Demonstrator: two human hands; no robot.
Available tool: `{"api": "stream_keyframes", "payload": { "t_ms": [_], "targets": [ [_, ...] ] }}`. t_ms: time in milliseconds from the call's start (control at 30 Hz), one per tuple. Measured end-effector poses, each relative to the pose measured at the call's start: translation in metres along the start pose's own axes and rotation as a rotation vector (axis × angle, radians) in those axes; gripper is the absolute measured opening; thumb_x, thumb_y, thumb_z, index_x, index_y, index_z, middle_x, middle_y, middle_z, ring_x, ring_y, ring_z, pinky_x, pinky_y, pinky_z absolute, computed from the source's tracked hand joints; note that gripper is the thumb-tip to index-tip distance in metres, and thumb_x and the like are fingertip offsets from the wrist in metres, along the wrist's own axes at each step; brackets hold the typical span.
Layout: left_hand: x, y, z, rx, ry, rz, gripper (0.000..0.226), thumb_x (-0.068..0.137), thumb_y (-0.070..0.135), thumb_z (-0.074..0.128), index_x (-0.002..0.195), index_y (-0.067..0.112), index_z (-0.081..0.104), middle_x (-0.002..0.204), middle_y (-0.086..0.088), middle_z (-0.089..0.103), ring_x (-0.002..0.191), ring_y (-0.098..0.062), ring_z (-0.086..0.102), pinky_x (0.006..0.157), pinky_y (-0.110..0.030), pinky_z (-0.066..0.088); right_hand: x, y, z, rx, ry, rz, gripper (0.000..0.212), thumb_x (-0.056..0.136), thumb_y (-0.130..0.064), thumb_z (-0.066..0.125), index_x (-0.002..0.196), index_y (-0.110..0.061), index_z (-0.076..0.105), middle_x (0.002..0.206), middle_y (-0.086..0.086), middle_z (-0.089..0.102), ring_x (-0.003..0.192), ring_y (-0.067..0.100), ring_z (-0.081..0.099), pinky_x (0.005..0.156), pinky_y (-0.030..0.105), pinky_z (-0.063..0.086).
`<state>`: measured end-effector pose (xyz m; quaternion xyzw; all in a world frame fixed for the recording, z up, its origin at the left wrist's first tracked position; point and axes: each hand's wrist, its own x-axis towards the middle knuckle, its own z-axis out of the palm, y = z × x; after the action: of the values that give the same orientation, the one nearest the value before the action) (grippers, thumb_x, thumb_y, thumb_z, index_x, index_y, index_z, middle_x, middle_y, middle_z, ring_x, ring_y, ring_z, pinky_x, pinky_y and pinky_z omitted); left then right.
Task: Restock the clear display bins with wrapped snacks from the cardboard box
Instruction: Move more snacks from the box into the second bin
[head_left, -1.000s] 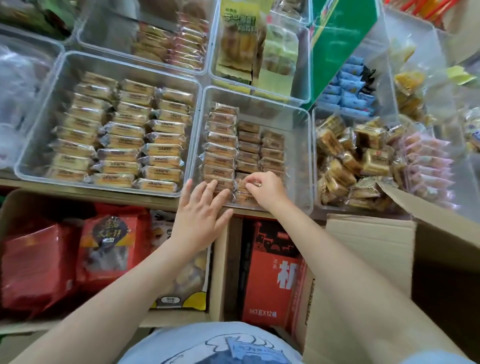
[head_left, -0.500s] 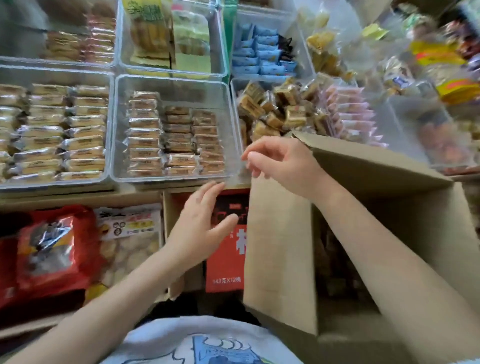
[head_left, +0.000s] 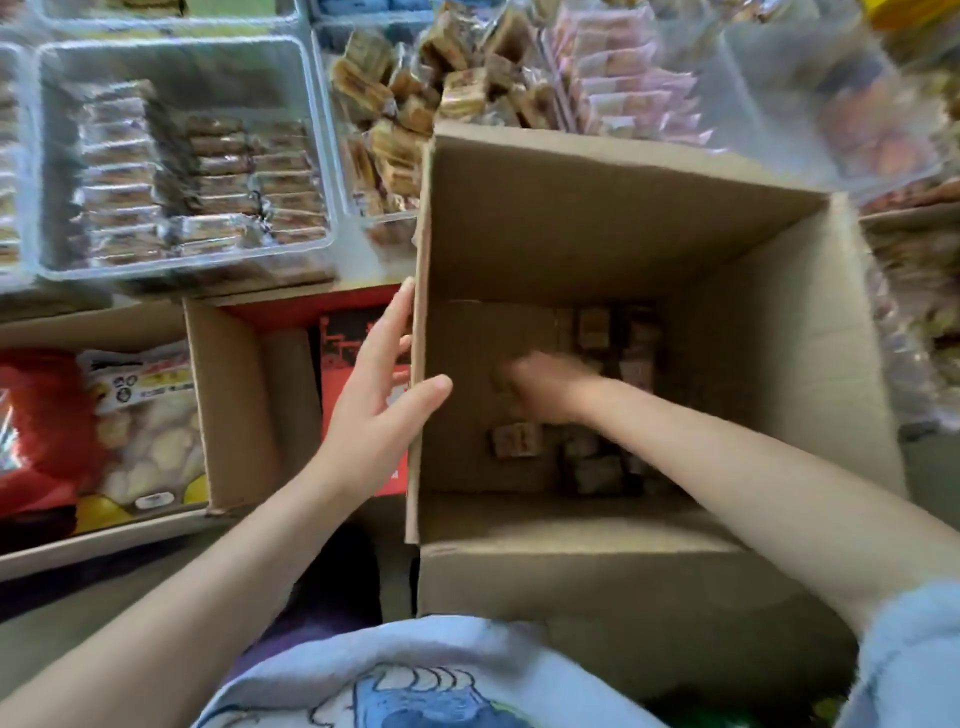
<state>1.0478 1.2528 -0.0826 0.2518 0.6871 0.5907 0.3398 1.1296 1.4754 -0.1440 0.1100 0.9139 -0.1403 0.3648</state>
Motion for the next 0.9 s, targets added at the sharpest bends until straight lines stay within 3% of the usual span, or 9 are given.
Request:
{"api": "stream_keyframes", "payload": {
  "t_ms": [100,200,300,433,500,567,633,767,900],
  "targets": [
    [-0.002,0.001,0.007,-0.024,0.034,-0.004,0.08,0.084,0.044,0.059,0.156,0.042,0.024,0.156,0.016,0.041,0.141,-0.011,0.042,0.113,-0.038,0.041,0.02,0.006,0.056,-0.267,-0.19,-0.128,0.06,0.101,-0.02,0.049,0.156,-0.02,0.025,0.144,0.017,0.048,0.124,0.036,0.055,0.096,0.041,0.048],
    [-0.004,0.002,0.011,-0.06,0.034,-0.005,0.078,0.086,0.04,0.057,0.157,0.031,0.025,0.147,0.03,0.046,0.137,0.0,0.043,0.101,-0.011,0.04,0.029,0.009,0.083,-0.415,-0.184,-0.165,0.055,0.105,-0.022,0.04,0.156,-0.012,0.022,0.149,0.021,0.04,0.131,0.038,0.046,0.104,0.043,0.039],
    [-0.004,0.003,0.013,-0.082,0.062,-0.034,0.074,0.089,0.031,0.06,0.154,0.036,0.027,0.142,0.037,0.047,0.136,0.005,0.043,0.096,-0.006,0.039,0.034,0.009,0.08,-0.32,-0.19,-0.119,0.06,0.1,-0.019,0.052,0.153,-0.009,0.027,0.148,0.02,0.043,0.132,0.037,0.046,0.103,0.042,0.039],
    [-0.005,0.001,0.015,-0.099,0.08,-0.024,0.075,0.086,0.034,0.062,0.154,0.037,0.031,0.144,0.033,0.048,0.138,0.002,0.043,0.1,-0.011,0.04,0.04,0.028,0.041,0.285,-0.242,0.027,0.071,0.084,-0.035,0.074,0.144,-0.013,0.043,0.136,0.012,0.058,0.116,0.026,0.06,0.095,0.035,0.05],
    [-0.009,0.0,0.014,-0.091,0.119,-0.013,0.073,0.086,0.04,0.062,0.153,0.041,0.035,0.148,0.021,0.05,0.14,-0.008,0.044,0.11,-0.031,0.043,0.025,0.033,0.007,0.776,-0.287,0.037,0.065,0.086,-0.035,0.072,0.144,-0.019,0.045,0.127,0.014,0.065,0.106,0.024,0.067,0.088,0.037,0.056],
    [-0.012,0.005,0.012,0.012,0.174,0.042,0.065,0.088,0.041,0.062,0.15,0.04,0.042,0.151,0.013,0.048,0.142,-0.015,0.042,0.114,-0.051,0.039,-0.004,0.03,-0.026,1.29,-0.313,-0.034,0.066,0.091,-0.025,0.068,0.149,-0.025,0.036,0.126,0.018,0.064,0.106,0.032,0.067,0.086,0.042,0.057],
    [-0.013,0.017,0.009,0.201,0.21,0.159,0.059,0.089,0.043,0.063,0.145,0.035,0.049,0.154,0.011,0.044,0.145,-0.016,0.037,0.116,-0.055,0.035,-0.035,0.018,-0.054,1.632,-0.319,-0.234,0.07,0.092,-0.016,0.06,0.153,-0.033,0.03,0.13,0.02,0.059,0.112,0.036,0.063,0.095,0.05,0.053],
    [-0.001,0.05,0.004,0.469,0.192,0.43,0.067,0.084,0.049,0.071,0.143,0.026,0.05,0.151,0.003,0.044,0.141,-0.014,0.04,0.112,-0.048,0.041,-0.08,-0.03,-0.105,1.847,-0.262,-0.571,0.064,0.097,-0.015,0.049,0.155,-0.032,0.027,0.143,0.029,0.046,0.129,0.046,0.049,0.108,0.055,0.043],
    [0.02,0.075,-0.027,0.372,0.36,0.49,0.051,0.086,0.023,0.079,0.131,0.014,0.059,0.123,0.004,0.064,0.111,-0.008,0.061,0.091,-0.021,0.051,-0.08,-0.083,-0.142,1.729,-0.127,-0.498,0.052,0.096,-0.033,0.054,0.141,-0.01,0.04,0.121,0.021,0.062,0.108,0.034,0.065,0.097,0.044,0.053]
  ]
}}
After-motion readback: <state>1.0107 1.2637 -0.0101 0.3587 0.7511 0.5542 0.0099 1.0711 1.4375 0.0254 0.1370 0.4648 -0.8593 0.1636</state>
